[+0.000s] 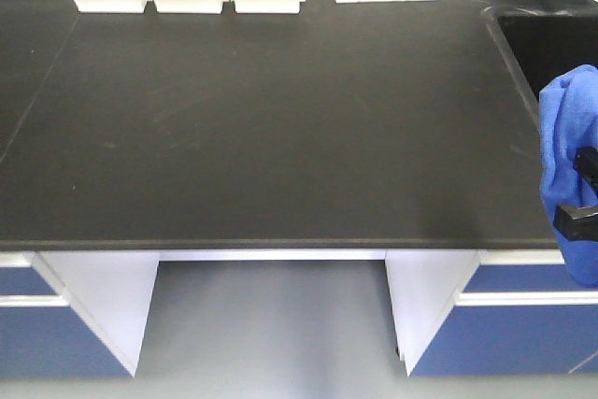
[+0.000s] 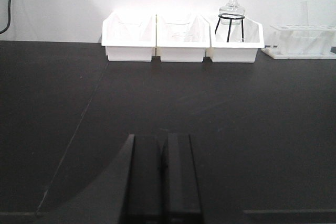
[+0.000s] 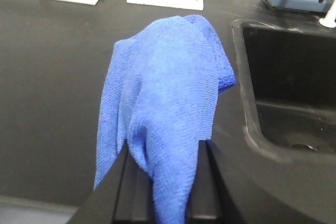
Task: Wipe right workspace with blue cloth
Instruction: 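Hold the cloth in the right gripper while the base backs away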
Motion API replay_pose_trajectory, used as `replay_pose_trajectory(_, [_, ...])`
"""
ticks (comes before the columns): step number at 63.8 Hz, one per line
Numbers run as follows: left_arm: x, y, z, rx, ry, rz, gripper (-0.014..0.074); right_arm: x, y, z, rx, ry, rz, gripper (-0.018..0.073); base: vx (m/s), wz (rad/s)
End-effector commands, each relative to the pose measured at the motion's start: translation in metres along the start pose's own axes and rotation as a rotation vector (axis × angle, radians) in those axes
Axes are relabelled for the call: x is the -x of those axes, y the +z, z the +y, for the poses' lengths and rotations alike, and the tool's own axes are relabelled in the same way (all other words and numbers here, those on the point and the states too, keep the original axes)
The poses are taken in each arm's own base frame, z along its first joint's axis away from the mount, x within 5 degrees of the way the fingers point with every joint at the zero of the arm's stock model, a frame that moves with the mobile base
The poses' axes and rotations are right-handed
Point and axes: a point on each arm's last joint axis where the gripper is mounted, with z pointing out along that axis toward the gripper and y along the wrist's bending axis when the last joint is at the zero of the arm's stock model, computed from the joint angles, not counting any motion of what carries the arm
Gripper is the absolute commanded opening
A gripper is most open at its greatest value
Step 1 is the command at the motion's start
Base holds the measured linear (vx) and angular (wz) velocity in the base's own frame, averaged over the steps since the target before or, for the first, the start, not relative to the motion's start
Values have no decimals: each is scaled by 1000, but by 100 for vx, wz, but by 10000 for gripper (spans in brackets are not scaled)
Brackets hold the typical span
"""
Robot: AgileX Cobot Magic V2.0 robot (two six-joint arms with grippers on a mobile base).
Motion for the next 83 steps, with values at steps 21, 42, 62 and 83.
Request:
replay_pose_trajectory(21, [-2,0,-1,-19,-7,-67,-6,16,-4,0,9,-18,-104,-4,-24,5])
replay_pose_trajectory(42, [-2,0,-1,-19,-7,-67,-6,16,-4,0,9,-18,-103,-4,-28,7])
replay_pose_trajectory(62, [-2,0,-1,-19,-7,-67,-6,15,-3,0,8,-18,-96,-4,-32,2])
replay_pose_trajectory(83, [-2,0,-1,-19,-7,-67,-6,15,-3,0,8,-18,-96,-4,-34,0])
